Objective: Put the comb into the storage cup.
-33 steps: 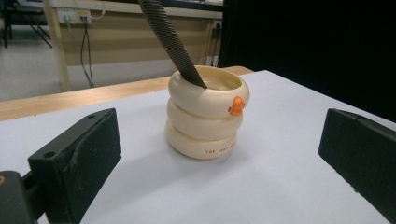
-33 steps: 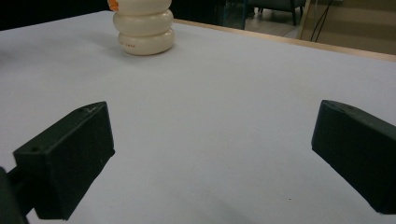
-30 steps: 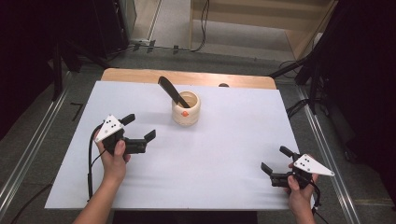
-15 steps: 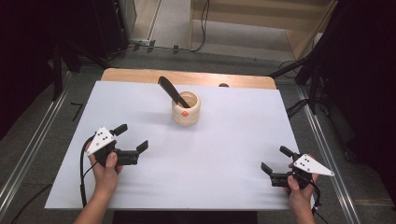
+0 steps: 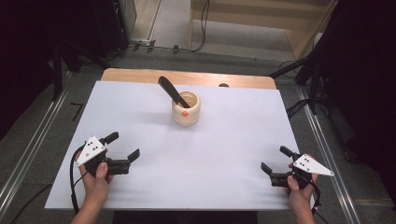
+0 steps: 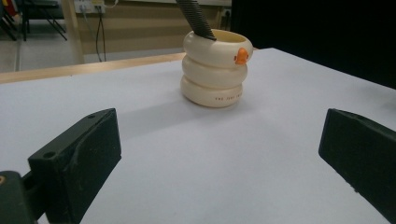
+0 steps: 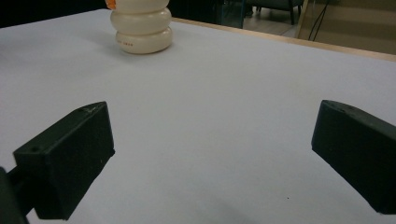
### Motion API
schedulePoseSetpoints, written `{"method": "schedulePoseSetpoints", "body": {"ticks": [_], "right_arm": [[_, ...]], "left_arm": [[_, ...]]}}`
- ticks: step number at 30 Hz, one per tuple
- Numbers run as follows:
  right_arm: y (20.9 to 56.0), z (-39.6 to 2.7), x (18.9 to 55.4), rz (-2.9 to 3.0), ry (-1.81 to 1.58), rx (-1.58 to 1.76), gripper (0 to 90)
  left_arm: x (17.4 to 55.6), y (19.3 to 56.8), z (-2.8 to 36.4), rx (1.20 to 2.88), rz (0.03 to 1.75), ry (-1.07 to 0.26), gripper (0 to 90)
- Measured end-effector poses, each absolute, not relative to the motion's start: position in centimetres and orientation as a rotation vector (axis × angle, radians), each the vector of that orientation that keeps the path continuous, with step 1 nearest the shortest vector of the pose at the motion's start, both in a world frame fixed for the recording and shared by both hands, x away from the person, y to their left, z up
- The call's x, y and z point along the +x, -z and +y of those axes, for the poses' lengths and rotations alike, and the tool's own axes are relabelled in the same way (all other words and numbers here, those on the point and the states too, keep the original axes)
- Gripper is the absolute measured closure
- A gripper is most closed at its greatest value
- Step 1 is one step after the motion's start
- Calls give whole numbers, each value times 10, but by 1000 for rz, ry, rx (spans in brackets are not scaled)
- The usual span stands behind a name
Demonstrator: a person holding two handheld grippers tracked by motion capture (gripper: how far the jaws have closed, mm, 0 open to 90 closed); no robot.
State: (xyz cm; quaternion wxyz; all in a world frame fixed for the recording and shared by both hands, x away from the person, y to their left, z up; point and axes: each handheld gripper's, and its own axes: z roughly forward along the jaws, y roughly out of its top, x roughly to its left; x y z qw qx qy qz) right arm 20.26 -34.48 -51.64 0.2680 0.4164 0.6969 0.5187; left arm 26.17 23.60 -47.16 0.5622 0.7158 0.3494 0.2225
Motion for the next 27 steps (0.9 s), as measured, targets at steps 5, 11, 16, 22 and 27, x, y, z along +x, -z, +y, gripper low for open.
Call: {"method": "schedulePoseSetpoints", "body": {"ticks": [5, 11, 16, 22, 27], "right_arm": [[516, -345, 203, 1880, -1399, 1122, 0], [516, -345, 203, 1882, -1396, 1122, 0], [517, -345, 203, 1881, -1398, 1120, 0], [516, -346, 203, 1882, -1404, 1120, 0], [516, -347, 203, 1882, -1409, 1117, 0]], "left_arm": [[257, 474, 243, 1686, 831, -530, 0], [252, 477, 252, 1681, 843, -531, 0], [247, 478, 262, 1682, 857, -539, 0], [241, 481, 276, 1680, 884, -554, 0], [238, 482, 286, 1692, 904, -585, 0]]}}
